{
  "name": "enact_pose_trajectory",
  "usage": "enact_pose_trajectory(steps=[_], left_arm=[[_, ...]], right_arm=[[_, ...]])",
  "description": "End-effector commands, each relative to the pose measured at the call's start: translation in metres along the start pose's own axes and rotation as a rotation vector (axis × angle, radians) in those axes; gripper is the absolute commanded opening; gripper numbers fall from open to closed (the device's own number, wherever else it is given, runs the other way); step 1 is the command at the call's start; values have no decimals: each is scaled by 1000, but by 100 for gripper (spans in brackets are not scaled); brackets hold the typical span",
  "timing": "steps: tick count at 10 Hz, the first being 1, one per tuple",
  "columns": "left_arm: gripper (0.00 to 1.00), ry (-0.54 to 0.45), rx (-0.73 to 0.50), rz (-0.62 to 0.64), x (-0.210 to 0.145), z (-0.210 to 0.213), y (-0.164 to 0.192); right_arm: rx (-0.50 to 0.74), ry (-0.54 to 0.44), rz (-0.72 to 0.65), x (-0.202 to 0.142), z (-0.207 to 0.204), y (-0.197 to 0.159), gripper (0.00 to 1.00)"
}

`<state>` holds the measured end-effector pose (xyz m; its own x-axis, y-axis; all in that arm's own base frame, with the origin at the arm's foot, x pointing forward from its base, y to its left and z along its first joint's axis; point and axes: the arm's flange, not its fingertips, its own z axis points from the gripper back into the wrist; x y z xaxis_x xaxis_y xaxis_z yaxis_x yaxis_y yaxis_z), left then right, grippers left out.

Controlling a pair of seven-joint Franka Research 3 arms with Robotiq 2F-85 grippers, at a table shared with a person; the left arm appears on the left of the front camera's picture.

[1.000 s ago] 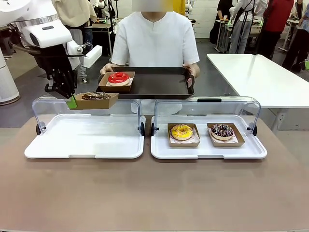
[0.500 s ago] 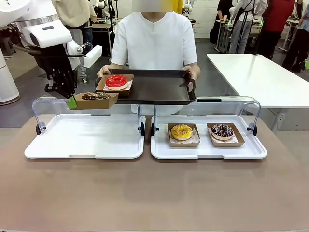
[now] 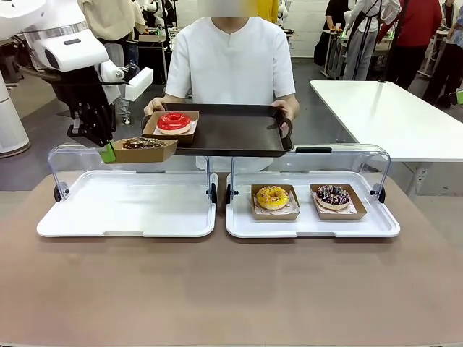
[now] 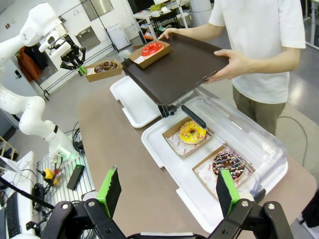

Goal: Provide the desired donut to the person.
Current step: Place the picked Paper togo box onto the Handle tray extended by the person.

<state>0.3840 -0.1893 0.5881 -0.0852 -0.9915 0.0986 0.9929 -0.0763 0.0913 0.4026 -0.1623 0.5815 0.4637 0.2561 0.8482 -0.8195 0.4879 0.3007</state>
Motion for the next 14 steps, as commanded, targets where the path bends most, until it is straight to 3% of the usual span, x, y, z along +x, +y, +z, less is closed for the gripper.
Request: enact_pose_trajectory(steps=[1,3,5,10,14], left_arm=[[1,13,68,3,18,40,-14],[1,44,133,3,42,83,-7],[1,68,197,-45,77,92,4],[1,112,267,-81,176,37,75],[1,56,247,-55,205,7,122]], right_arm=[[2,1,-1,-1,-1,1,100],[2,1,-1,-1,-1,1,100],[2,1,-1,-1,-1,1,100],[2,1,-1,-1,-1,1,100],[2,1,-1,-1,-1,1,100]])
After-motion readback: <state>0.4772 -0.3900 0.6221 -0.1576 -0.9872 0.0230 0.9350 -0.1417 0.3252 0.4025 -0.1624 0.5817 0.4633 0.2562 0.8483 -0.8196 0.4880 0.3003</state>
